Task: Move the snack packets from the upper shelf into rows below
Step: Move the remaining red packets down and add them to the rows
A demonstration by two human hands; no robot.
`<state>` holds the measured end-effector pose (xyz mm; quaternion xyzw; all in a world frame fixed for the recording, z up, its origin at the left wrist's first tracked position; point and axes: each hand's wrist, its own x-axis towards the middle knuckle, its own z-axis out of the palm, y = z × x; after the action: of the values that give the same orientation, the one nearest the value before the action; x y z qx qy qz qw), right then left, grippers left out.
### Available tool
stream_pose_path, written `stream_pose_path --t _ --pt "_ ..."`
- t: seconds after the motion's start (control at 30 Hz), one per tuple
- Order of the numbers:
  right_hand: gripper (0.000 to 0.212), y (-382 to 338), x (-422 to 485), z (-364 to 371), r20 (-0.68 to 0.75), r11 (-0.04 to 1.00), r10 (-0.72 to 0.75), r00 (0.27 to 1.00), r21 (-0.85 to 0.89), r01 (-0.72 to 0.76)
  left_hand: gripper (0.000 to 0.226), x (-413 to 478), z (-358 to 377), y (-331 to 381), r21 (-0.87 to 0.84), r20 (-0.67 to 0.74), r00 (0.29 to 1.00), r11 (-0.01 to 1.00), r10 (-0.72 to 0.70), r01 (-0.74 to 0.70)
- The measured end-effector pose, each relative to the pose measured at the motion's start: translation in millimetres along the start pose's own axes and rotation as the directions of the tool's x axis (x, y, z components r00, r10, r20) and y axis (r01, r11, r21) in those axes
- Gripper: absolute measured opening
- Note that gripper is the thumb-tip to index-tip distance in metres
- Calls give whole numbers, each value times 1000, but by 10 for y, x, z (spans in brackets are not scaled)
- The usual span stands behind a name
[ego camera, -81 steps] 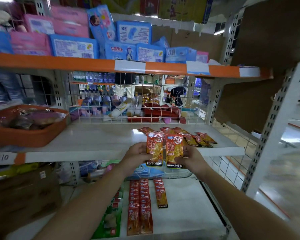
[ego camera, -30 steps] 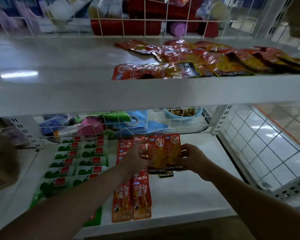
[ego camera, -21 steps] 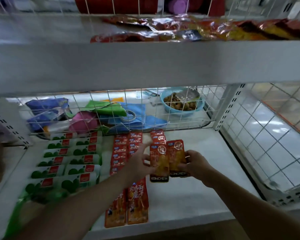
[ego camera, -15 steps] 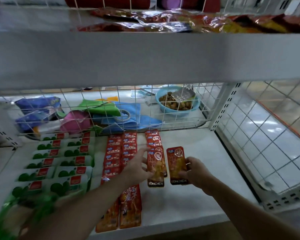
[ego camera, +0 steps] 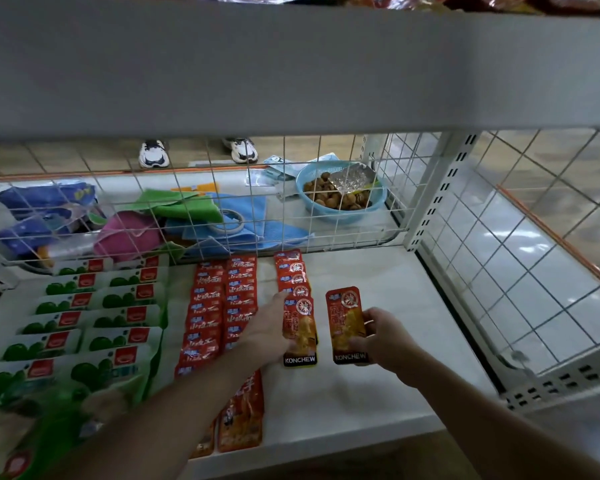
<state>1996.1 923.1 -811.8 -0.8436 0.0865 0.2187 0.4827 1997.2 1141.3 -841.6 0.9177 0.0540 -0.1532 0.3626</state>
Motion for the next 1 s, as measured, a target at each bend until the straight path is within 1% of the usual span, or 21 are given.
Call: stream_pose_path --t 0.1,0.27,0.4,0.47,0.57,0.67,0.8,0.9,1.0 --pt "30 28 8 24 -19 998 -9 1000 -68 8 104 41 38 -26 29 1 1000 1000 -7 7" --pt "30 6 -2 63 -6 996 -6 1000 -88 6 107 62 58 -24 80 -5 1000 997 7 -7" --pt "28 -44 -15 169 14 995 -8 1000 -100 10 106 27 20 -16 5 -11 1000 1000 21 -21" --pt "28 -83 -26 276 29 993 -13 999 -117 16 99 -26 -36 -35 -15 -38 998 999 45 -45" --pt "27 -123 -38 480 60 991 -19 998 -128 26 83 -112 -145 -120 -1 -83 990 994 112 -112" --pt "29 -118 -56 658 70 989 -31 997 -144 41 78 -177 -249 -209 17 -114 983 989 146 -145" --pt "34 -76 -85 772 50 989 -24 998 -143 31 77 -191 -348 -245 11 -132 978 986 164 -164" --pt "37 -17 -74 796 15 973 -31 999 -229 34 77 -187 -359 -257 8 -129 975 983 182 -182" --pt "38 43 -71 791 -51 950 -88 995 -303 69 76 -196 -354 -241 15 -128 972 981 195 -194"
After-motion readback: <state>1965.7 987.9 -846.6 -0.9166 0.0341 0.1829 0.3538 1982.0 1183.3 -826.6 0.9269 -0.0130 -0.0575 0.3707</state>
